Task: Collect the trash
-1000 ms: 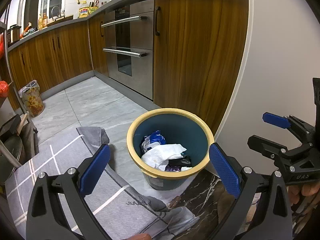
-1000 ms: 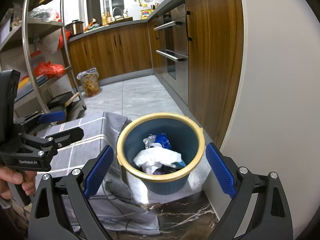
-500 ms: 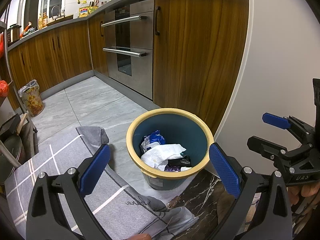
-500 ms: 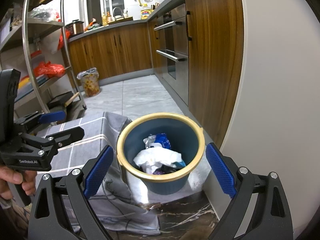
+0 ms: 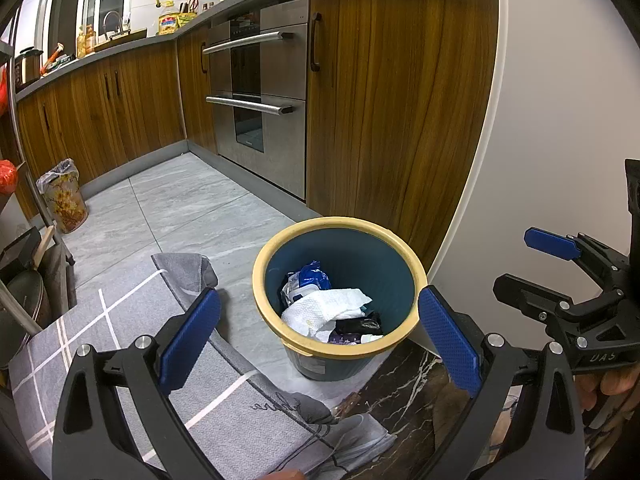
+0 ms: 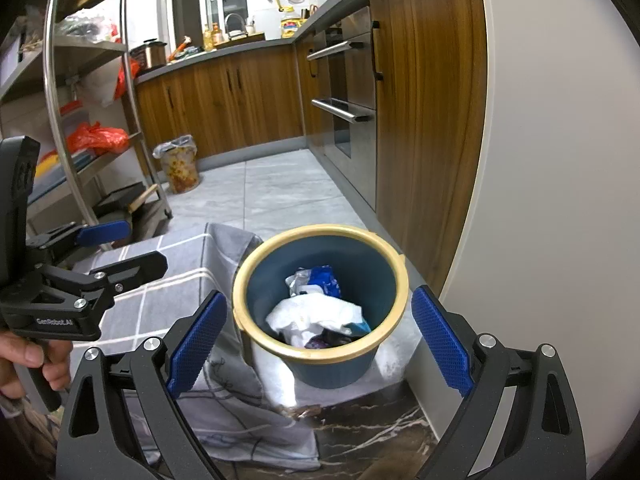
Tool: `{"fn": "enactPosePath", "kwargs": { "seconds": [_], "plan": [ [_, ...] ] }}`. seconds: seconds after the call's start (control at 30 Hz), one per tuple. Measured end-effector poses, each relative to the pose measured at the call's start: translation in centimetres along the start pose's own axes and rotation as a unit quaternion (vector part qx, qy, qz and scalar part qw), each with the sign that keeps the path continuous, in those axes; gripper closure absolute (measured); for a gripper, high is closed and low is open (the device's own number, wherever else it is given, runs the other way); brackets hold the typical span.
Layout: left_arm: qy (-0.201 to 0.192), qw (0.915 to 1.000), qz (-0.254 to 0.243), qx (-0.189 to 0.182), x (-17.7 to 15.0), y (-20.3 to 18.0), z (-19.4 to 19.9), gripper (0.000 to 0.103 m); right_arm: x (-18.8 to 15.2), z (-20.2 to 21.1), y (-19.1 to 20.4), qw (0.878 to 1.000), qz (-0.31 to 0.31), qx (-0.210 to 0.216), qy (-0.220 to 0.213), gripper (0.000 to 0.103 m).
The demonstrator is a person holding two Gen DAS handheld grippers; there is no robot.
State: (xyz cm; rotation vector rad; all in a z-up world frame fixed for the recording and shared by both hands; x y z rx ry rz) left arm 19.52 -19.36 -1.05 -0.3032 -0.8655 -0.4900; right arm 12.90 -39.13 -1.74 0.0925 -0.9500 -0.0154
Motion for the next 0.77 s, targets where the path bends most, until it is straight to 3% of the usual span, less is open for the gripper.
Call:
{"fn": "enactPosePath", "kwargs": {
  "seconds": [0.47, 0.77],
  "plan": [
    [-0.018, 0.9998, 0.009, -0.008, 0.28, -0.51, 0.28, 0.005, 0.1, -0.02, -0.09, 1.0, -0.001, 0.0, -0.001, 0.01],
    [-0.006, 1.0, 0.005, 0.001, 0.35, -0.76, -0.21, 0.005, 0.12, -0.09, -0.14, 1.0, 0.0, 0.0, 0.0, 0.01]
  ]
}}
Point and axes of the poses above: each gripper's, at about its wrist camera, not at the fingertips, and z roughly against the way its jaws point, y to its left, x to its top, the point moved 1 cm from there along -z, roughly the way its jaws point, and after that the axes turned 2 degrees about z, right-handed, at the moved point
